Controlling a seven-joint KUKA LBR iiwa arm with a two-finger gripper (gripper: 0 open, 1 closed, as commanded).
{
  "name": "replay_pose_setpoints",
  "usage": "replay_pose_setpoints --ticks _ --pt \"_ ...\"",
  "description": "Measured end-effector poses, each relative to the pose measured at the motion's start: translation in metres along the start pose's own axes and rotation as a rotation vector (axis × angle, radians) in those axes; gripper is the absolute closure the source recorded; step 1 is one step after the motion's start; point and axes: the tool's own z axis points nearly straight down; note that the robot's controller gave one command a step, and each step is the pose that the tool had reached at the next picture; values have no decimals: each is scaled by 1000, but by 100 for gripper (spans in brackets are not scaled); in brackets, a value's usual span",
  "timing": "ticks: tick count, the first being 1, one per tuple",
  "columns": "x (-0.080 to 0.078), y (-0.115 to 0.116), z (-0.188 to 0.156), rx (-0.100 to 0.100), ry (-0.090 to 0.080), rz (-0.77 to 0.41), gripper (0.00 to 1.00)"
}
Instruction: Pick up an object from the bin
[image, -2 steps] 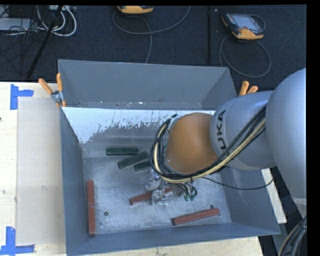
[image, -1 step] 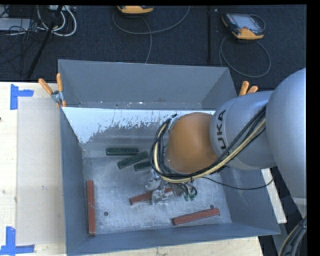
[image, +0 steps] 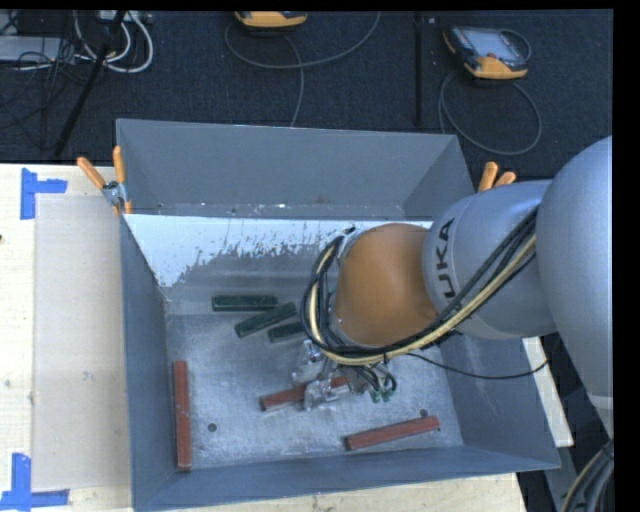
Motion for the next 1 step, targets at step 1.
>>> replay_pose_setpoints --ticks 1 --pt "3 1 -20 -1 11 -1 100"
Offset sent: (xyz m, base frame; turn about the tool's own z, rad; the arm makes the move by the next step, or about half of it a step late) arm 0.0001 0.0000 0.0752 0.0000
